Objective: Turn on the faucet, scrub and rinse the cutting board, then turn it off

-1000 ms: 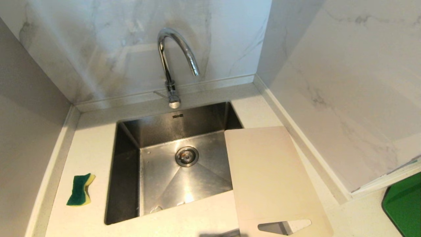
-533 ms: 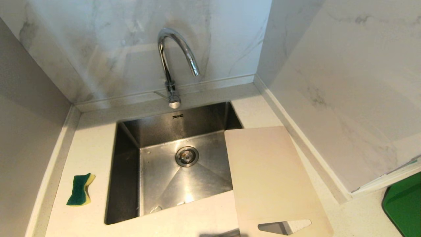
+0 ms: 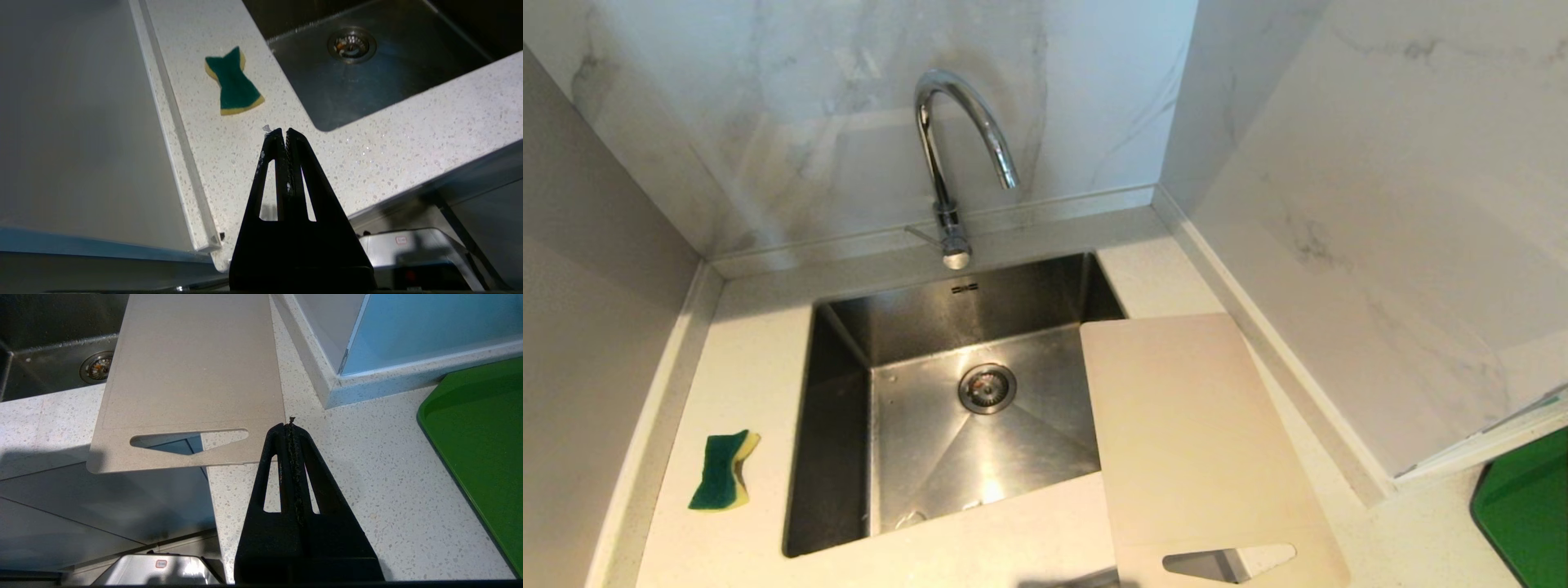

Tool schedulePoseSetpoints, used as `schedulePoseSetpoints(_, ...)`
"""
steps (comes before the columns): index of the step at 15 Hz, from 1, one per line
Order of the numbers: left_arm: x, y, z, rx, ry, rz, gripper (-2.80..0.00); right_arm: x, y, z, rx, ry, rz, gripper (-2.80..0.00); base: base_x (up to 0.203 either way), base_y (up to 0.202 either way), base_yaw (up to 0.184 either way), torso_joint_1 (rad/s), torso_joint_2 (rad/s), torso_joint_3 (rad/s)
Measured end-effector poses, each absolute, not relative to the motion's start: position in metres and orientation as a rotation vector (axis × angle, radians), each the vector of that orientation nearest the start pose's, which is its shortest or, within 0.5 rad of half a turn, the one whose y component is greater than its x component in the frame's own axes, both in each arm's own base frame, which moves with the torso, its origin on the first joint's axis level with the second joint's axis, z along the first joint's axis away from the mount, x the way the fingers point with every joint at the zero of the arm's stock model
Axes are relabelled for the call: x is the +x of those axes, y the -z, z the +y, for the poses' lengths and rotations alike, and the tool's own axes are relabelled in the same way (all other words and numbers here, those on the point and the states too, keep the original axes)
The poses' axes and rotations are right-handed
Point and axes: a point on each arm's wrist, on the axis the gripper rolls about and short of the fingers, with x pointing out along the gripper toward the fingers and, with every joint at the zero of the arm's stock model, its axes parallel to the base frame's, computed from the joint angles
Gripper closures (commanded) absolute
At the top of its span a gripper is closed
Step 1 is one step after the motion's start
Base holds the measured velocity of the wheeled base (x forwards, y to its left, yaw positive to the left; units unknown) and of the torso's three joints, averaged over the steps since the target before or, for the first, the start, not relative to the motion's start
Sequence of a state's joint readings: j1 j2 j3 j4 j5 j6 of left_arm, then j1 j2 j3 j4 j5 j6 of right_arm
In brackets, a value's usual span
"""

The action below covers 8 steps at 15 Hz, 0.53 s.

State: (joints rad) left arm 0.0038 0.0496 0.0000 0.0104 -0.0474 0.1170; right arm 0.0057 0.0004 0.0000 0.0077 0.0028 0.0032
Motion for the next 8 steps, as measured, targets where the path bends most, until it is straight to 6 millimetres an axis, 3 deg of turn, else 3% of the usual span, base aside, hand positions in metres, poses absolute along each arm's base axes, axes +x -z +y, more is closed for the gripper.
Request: schedulePoseSetpoints(8,-0.0228,-0.0742,-0.0008,0.089,0.034,0.012,0.0,-0.0228,-0.0747,-0.0001,0.003,-0.008,0.008,0.0,0.0,0.0,0.0,0.0,0.0,0.0)
